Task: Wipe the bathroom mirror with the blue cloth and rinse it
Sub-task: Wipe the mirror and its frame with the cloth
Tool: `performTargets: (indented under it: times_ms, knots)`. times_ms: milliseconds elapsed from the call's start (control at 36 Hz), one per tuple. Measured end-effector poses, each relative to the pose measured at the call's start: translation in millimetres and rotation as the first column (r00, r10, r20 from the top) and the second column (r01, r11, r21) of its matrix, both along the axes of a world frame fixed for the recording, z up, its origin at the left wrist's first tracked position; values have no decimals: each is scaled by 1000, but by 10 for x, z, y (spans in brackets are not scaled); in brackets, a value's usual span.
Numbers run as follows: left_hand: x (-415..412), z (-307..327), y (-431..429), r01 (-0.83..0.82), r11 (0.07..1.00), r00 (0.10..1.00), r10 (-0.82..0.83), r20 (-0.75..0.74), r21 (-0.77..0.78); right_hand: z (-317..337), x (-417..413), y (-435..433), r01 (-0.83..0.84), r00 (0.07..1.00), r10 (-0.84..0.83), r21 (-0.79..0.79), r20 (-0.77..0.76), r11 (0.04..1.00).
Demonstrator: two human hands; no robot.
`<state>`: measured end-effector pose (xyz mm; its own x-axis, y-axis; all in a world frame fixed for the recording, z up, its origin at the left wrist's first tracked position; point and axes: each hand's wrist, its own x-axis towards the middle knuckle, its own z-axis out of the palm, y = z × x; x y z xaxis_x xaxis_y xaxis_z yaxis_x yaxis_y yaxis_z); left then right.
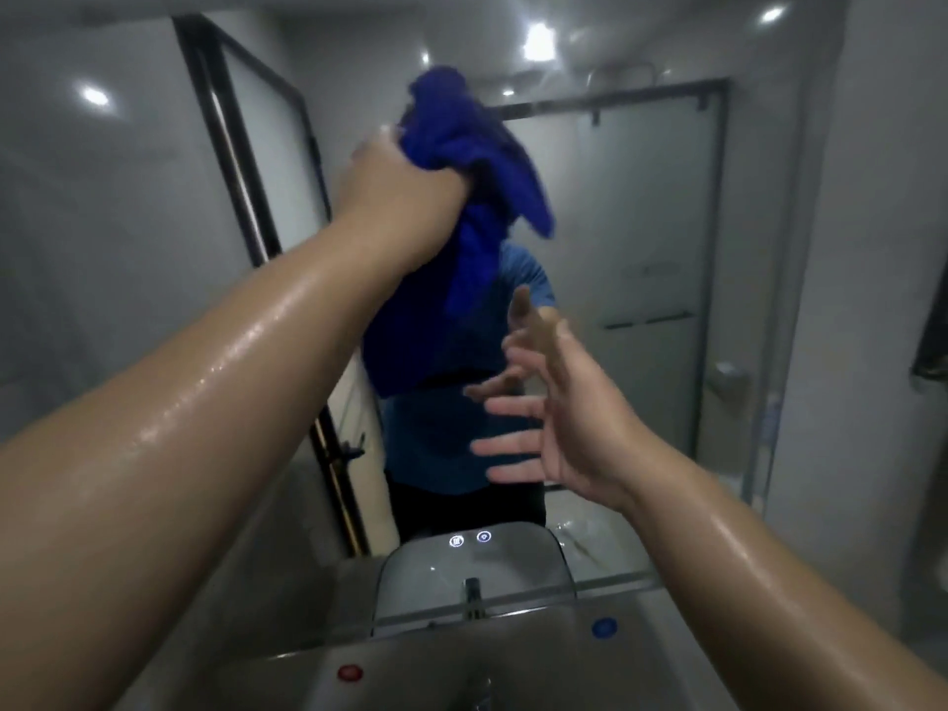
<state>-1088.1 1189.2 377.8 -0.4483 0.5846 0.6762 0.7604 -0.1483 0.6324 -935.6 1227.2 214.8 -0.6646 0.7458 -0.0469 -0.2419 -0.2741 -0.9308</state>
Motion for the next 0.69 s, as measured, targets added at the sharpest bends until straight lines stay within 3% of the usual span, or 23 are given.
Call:
performTargets:
  times_ms: [83,139,222,278,333,417,500,583,694]
  knots:
    - [418,-32,112,151,984,987,-146,61,-89,226,261,30,-76,935,45,-76,-351,994]
    - [587,-208,194,197,970,980,-190,62,-140,388,411,97,36,872,-78,-94,-484,995]
    - [718,-485,292,223,953,974,-228,1,-206,466,570,287,291,803,-255,-19,-538,956]
    - [763,-615,301,226,928,964,-256,-65,-298,424,615,371,557,793,-443,203,-419,806]
    - [768,-687,288,181,910,962,-243,-127,-372,377,553,428,715,695,-626,435,-354,548]
    - [650,-716,232,128,930,953,-212,-217,-345,291,294,553,720,577,-682,673,-449,166]
    - [469,-739,100,24,961,938,-117,-326,-277,90,11,695,633,512,-658,760,-552,-146]
    - [278,-881,-52,-156,948,914,33,-405,-276,-131,-215,726,559,495,-654,786,-572,-265]
    - [67,-1208,-193,-253,905,903,93,-420,-343,-388,-462,691,481,551,-640,830,-536,-281]
